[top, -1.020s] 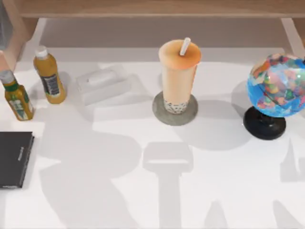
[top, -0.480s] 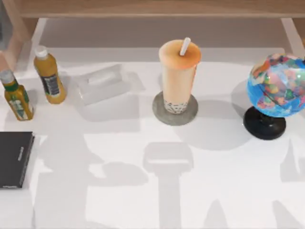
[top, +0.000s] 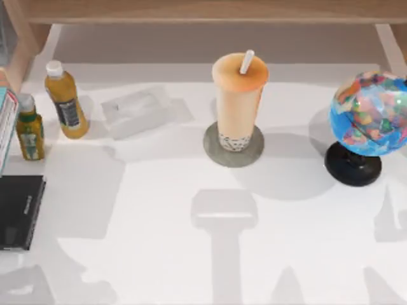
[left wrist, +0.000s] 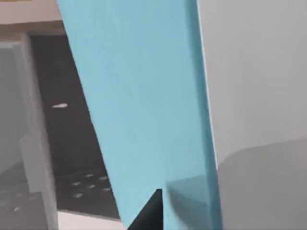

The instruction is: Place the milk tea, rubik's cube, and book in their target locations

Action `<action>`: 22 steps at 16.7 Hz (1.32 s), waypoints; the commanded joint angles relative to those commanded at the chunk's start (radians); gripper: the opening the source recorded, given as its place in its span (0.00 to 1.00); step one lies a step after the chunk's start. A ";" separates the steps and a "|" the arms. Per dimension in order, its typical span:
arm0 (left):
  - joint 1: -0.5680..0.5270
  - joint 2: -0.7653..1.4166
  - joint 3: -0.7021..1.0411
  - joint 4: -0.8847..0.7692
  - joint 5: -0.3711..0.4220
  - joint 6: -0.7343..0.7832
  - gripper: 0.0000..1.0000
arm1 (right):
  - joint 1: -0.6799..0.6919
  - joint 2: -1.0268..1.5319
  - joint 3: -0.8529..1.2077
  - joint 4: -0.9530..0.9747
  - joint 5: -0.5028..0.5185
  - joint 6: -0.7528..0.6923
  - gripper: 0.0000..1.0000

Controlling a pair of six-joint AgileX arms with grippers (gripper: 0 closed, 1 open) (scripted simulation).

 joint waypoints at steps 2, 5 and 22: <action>0.009 0.045 -0.061 -0.040 -0.021 0.067 0.00 | 0.000 0.000 0.000 0.000 0.000 0.000 1.00; 0.013 0.073 -0.087 -0.062 -0.043 0.095 0.00 | 0.000 0.000 0.000 0.000 0.000 0.000 1.00; -0.006 0.128 -0.081 -0.008 -0.057 0.083 0.38 | 0.000 0.000 0.000 0.000 0.000 0.000 1.00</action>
